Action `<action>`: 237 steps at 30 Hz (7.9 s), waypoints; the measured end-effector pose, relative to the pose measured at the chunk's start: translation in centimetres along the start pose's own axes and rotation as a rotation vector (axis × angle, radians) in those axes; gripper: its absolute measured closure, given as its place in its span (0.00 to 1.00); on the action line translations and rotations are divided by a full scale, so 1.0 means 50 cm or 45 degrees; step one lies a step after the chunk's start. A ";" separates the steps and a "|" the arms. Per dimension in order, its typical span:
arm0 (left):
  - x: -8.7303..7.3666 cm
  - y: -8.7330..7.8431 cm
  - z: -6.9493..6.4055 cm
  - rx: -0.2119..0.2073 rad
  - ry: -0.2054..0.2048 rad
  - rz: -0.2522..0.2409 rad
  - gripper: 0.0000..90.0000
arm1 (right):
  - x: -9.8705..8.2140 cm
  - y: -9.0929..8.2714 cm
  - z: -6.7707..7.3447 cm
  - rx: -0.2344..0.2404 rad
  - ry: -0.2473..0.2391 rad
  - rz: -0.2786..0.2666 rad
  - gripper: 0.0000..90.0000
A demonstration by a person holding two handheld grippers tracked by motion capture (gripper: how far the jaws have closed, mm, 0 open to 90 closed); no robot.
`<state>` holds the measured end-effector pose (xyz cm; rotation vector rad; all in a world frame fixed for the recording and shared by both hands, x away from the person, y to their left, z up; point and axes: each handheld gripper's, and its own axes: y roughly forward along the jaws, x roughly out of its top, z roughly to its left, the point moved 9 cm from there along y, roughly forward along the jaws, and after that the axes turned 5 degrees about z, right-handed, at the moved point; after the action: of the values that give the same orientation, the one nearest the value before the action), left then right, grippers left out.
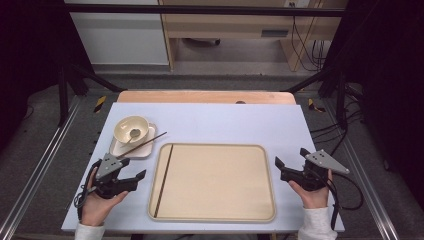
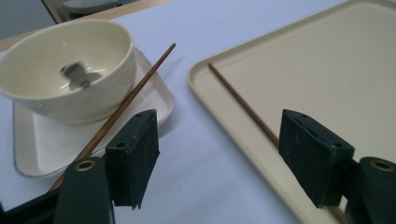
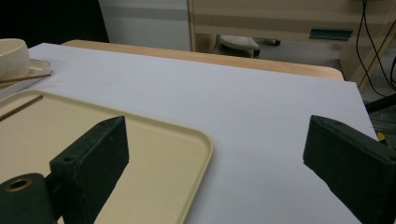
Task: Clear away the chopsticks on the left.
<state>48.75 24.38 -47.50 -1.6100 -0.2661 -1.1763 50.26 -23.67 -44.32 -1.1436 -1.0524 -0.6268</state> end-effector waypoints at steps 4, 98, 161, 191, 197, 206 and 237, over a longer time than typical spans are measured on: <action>-0.019 0.003 0.034 0.032 -0.041 0.017 0.31 | -0.003 0.003 0.002 0.003 -0.003 0.013 0.08; -0.036 0.118 0.144 -0.062 -0.076 0.146 0.95 | -0.016 0.022 0.011 0.011 -0.034 0.063 0.08; 0.011 -0.003 -0.007 0.055 -0.090 -0.055 0.95 | -0.009 0.011 0.004 -0.004 -0.027 0.044 0.07; 0.038 -0.021 -0.111 0.153 -0.184 -0.120 0.95 | -0.002 0.004 0.005 0.005 -0.011 0.024 0.07; 0.058 -0.023 -0.133 0.146 -0.227 -0.168 0.95 | 0.000 -0.001 0.004 0.007 -0.004 0.018 0.07; 0.056 -0.015 -0.146 0.179 -0.328 -0.229 0.95 | -0.001 0.000 0.003 0.010 0.005 0.017 0.07; -0.001 0.055 -0.210 0.243 -0.424 -0.178 0.94 | -0.005 0.006 0.003 0.008 -0.007 0.028 0.07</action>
<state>44.84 14.51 -49.87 -1.6313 -0.6944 -0.9490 50.37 -23.44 -44.66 -1.1506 -1.0444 -0.6028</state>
